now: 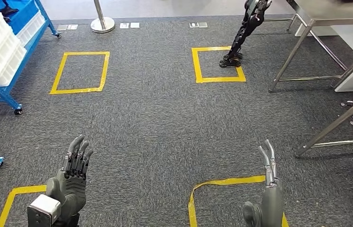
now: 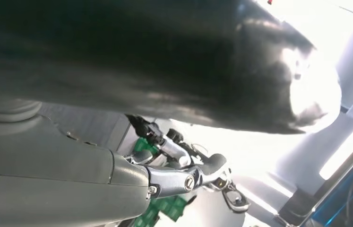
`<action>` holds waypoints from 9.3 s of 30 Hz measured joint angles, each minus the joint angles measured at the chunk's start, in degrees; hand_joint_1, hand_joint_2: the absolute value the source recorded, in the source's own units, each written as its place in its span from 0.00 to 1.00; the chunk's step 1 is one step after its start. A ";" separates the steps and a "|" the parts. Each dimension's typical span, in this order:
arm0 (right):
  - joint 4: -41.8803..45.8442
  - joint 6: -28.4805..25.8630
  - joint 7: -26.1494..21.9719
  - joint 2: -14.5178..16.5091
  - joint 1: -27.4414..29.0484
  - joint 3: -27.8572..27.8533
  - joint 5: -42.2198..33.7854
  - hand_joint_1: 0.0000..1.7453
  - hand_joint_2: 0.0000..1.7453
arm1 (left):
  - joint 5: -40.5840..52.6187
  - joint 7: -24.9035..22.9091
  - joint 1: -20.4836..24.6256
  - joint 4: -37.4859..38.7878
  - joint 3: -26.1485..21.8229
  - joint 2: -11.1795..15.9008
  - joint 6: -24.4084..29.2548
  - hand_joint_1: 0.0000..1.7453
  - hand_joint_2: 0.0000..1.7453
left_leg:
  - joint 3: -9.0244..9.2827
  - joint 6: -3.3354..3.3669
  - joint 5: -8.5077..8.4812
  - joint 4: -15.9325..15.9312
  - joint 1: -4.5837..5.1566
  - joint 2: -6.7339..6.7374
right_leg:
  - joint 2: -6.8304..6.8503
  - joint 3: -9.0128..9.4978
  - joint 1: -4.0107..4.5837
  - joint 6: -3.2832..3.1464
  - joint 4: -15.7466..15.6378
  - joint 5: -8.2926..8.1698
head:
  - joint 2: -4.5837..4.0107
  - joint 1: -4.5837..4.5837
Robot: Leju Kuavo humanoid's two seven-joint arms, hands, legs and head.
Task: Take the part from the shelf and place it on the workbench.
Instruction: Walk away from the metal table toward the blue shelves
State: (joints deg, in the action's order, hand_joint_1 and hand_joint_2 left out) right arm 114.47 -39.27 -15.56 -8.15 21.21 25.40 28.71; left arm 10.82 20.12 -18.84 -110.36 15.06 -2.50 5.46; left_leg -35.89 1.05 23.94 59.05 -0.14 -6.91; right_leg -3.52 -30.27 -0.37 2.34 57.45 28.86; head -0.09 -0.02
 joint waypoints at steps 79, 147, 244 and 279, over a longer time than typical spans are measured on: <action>-0.32 -0.01 -0.62 0.71 0.31 -0.96 -1.14 0.00 0.00 | -1.97 -0.41 1.17 1.74 0.79 0.28 1.24 0.00 0.00 | 1.60 0.34 1.72 -0.32 0.92 8.44 | 9.14 0.71 0.59 -1.41 0.39 0.35 | 0.00 0.32; -0.77 -0.01 -0.68 0.89 0.66 -1.56 -0.58 0.00 0.00 | -2.56 -0.26 2.19 2.57 1.57 0.60 1.42 0.00 0.00 | 2.92 1.20 2.65 -0.94 -0.16 6.27 | 3.49 -10.35 -0.57 0.14 17.04 4.58 | 0.00 0.03; -0.14 -0.02 -3.07 2.91 4.41 -5.26 -0.82 0.00 0.00 | -0.75 0.08 3.75 4.14 4.77 1.26 2.11 0.00 0.00 | 5.16 0.46 4.71 -0.58 -0.13 5.39 | 3.91 -6.55 -0.70 2.52 5.09 -2.86 | 0.00 -0.36; -0.19 -0.01 -3.43 3.31 4.35 -5.55 -0.63 0.00 0.00 | -0.61 0.57 4.24 4.68 4.90 1.25 2.03 0.00 0.00 | 6.27 -1.00 6.26 -1.13 -0.10 5.73 | 3.57 -3.86 -0.95 0.51 1.42 -3.02 | 0.00 -0.16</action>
State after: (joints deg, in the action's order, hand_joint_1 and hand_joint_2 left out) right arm 114.28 -39.28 -18.99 -4.84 25.56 19.85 28.07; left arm 10.21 20.70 -14.60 -105.68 19.96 -1.25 7.50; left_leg -29.62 0.05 30.20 57.92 -0.24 -1.19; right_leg 0.05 -34.13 -1.32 2.84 58.87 25.84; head -0.09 -0.19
